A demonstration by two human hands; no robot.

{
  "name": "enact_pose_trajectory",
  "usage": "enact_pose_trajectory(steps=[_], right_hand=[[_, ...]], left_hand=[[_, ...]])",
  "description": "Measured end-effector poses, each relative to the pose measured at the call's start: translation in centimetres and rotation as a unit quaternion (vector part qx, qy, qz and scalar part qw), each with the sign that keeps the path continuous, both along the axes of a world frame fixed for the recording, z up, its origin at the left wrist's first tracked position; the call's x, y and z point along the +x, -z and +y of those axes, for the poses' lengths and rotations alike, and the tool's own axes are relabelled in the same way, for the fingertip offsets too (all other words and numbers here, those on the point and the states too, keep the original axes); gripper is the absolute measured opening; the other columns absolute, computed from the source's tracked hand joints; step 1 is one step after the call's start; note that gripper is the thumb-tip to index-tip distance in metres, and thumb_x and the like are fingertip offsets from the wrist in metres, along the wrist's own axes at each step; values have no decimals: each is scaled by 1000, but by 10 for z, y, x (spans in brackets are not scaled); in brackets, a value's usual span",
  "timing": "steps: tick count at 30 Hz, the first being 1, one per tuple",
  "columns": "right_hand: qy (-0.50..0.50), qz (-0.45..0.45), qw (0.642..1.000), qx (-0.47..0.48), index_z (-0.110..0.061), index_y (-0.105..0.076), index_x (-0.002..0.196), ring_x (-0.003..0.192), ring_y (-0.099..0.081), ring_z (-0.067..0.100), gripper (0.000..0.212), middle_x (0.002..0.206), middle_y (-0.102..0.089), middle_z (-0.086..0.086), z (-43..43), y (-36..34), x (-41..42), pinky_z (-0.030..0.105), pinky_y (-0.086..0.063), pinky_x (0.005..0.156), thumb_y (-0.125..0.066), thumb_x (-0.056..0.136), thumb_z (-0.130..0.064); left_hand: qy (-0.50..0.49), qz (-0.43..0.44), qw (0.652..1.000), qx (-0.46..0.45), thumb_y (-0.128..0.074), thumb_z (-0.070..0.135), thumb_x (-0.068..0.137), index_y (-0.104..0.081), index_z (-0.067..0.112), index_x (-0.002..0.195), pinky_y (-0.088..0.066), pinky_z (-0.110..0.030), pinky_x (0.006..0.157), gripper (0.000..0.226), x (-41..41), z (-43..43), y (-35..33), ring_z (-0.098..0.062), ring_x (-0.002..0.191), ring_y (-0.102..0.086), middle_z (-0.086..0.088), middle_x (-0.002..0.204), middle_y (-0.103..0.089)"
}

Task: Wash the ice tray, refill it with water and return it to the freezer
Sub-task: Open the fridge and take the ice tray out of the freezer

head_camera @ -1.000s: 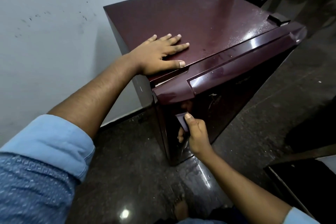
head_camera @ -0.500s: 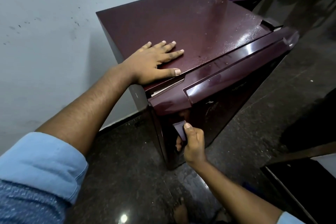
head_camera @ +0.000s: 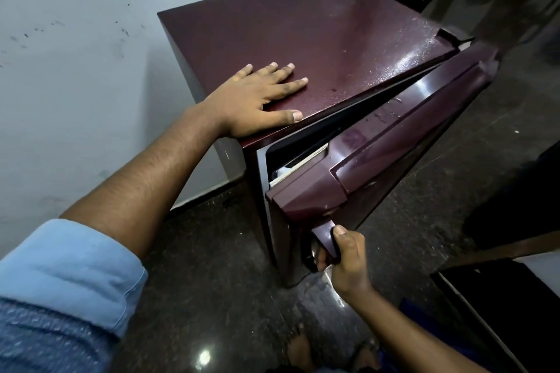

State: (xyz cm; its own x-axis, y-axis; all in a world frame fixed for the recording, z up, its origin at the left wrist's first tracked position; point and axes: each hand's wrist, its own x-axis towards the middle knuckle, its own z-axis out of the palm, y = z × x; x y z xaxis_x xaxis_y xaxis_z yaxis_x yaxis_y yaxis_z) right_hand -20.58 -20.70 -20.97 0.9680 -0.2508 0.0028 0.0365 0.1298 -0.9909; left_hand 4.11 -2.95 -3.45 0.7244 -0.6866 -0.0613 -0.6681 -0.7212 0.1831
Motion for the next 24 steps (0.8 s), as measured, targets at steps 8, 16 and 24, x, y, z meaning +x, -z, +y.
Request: enact_pose_trajectory(steps=[8,16,24], right_hand=[[-18,20,1000,-5,-6,-63,49,37,-51,24,64,41,-55,11,-42,-7,-41,31,-35,43,-44,93,-47],[-60,59,995,-55,-16,-70,54,48,-56,5,52,50,-60,-2,-97,-16,-76,21,-43,52,-44,98,-26],[-61,31,922,-382,-7,-60,78,80,-58,22,56,78,-61,3,-173,-39,-123,48,-45,72,-39,107,-51]], left_hand=[[-17,12,1000,-2,-21,95,87,-11,55,165,2,-48,133,88,-2,-2,0,-10,164,0,16,177,-2],[-51,7,998,28,-10,100,81,-8,46,168,-6,-51,133,102,-10,-11,-8,-13,164,-6,14,178,-5],[-66,4,998,22,-6,84,96,-8,41,169,-3,-63,129,86,-56,-74,-9,-39,164,-5,-5,179,-7]])
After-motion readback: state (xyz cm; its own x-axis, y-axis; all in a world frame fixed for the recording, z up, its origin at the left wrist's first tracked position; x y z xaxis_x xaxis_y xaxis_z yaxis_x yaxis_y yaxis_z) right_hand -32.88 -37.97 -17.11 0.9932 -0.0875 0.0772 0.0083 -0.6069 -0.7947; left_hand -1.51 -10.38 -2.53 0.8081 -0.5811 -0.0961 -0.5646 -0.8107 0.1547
